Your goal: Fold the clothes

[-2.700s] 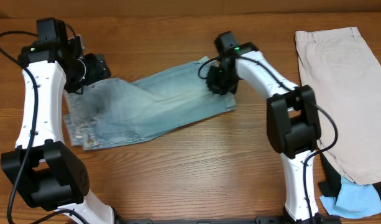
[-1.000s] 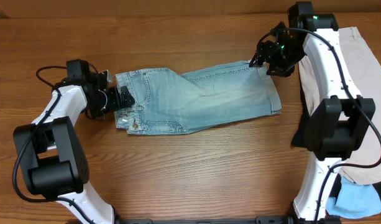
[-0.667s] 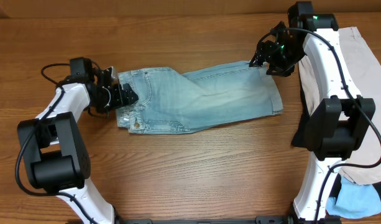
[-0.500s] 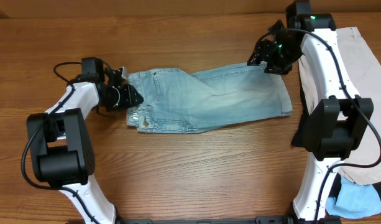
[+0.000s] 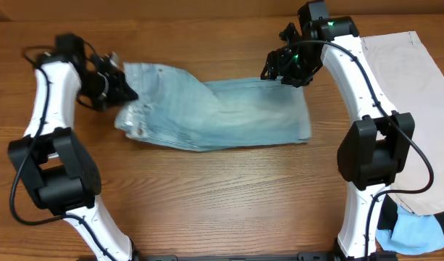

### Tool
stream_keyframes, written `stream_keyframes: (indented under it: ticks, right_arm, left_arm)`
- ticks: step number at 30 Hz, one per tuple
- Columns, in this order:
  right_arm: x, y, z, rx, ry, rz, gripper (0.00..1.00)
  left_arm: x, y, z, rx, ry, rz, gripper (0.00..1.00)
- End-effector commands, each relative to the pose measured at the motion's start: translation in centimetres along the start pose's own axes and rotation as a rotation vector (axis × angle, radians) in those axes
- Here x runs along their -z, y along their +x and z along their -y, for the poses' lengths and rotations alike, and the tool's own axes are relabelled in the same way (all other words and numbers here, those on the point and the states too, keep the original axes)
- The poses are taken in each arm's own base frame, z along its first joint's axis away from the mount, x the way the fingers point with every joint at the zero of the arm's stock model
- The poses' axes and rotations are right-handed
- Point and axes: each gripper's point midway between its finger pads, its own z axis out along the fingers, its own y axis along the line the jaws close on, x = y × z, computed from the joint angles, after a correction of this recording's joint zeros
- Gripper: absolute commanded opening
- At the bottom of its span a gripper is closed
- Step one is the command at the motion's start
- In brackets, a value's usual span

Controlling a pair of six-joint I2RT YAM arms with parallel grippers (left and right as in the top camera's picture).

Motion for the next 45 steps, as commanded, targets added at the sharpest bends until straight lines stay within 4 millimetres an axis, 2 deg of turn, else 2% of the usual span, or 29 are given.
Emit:
stream_keyframes:
  ticks: [1,7,9,10,11,13,14,20,24,30,35,41,45]
  right_arm:
    - [1.1,-0.2,-1.7,0.039,-0.017,0.029,0.68]
    - [-0.5,0.4,-3.5,0.084,-0.016,0.005,0.68]
    - [-1.6,0.6,-4.0,0.076,-0.017,-0.007,0.63]
    - [-2.2,0.6,-4.0,0.062,-0.013,-0.014,0.59]
    - [-2.8,0.6,-4.0,0.052,-0.007,-0.02,0.51]
    - [-4.2,0.6,-4.1,0.027,-0.005,-0.032,0.22]
    - [-4.7,0.6,-4.0,0.013,-0.005,-0.036,0.17]
    - [-7.7,0.9,-3.8,-0.01,0.0,-0.069,0.09]
    - [-9.4,1.0,-4.4,-0.003,0.008,-0.073,0.07]
    - [-11.7,0.6,-2.9,-0.096,0.091,-0.037,0.04]
    - [-13.7,1.9,-1.4,-0.129,0.11,-0.057,0.04]
    - [-15.5,3.7,0.2,-0.176,0.13,-0.09,0.04]
    - [-16.1,4.1,0.5,-0.196,0.134,-0.096,0.04]
  left_arm:
    - [4.7,-2.1,1.5,-0.111,-0.072,0.07,0.04]
    - [9.5,-2.1,0.8,-0.111,-0.262,0.087,0.04]
    - [10.8,-2.3,0.5,-0.12,-0.312,0.101,0.04]
    - [11.4,-2.4,0.4,-0.123,-0.337,0.111,0.04]
    - [11.9,-2.5,0.4,-0.131,-0.353,0.119,0.04]
    - [12.9,-2.7,0.7,-0.152,-0.369,0.136,0.04]
    - [13.4,-2.7,1.0,-0.16,-0.37,0.143,0.04]
    - [15.1,-2.9,1.9,-0.173,-0.371,0.179,0.04]
    - [14.9,-2.8,2.3,-0.179,-0.365,0.175,0.04]
    - [14.6,-2.8,2.8,-0.197,-0.381,0.168,0.04]
    - [14.3,-2.7,3.3,-0.188,-0.363,0.169,0.04]
    - [12.6,-2.3,6.3,-0.225,-0.303,0.149,0.04]
    - [10.0,-1.8,9.4,-0.249,-0.278,0.123,0.04]
